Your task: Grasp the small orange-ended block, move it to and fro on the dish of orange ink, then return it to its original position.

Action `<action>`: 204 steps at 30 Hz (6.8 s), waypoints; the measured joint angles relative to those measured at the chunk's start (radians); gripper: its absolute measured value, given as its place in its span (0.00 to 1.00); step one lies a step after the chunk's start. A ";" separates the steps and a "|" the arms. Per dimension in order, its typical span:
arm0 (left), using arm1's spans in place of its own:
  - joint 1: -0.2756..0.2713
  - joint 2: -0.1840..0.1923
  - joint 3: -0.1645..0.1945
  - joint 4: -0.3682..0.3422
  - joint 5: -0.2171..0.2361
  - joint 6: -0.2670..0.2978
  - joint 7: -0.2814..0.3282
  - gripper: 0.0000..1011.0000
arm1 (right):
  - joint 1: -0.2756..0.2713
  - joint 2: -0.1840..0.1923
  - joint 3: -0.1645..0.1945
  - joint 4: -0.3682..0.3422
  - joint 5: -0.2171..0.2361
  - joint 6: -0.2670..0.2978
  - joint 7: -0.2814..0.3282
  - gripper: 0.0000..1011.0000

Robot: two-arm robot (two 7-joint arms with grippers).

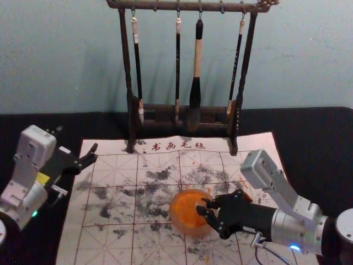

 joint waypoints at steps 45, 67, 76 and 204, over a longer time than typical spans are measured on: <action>0.000 0.000 0.000 0.000 0.000 0.000 0.000 0.99 | 0.114 -0.073 -0.022 0.119 -0.023 -0.003 -0.023 0.08; 0.000 0.000 0.000 0.000 0.000 0.000 0.000 0.99 | 0.045 0.001 -0.036 0.009 -0.021 -0.007 0.028 0.08; 0.000 0.000 0.000 0.000 0.000 0.000 0.000 0.99 | 0.081 -0.029 -0.068 0.034 -0.031 -0.008 0.039 0.08; 0.000 0.000 0.000 0.000 0.000 0.000 0.000 0.99 | -0.100 0.099 0.181 -0.123 0.062 0.028 -0.087 0.08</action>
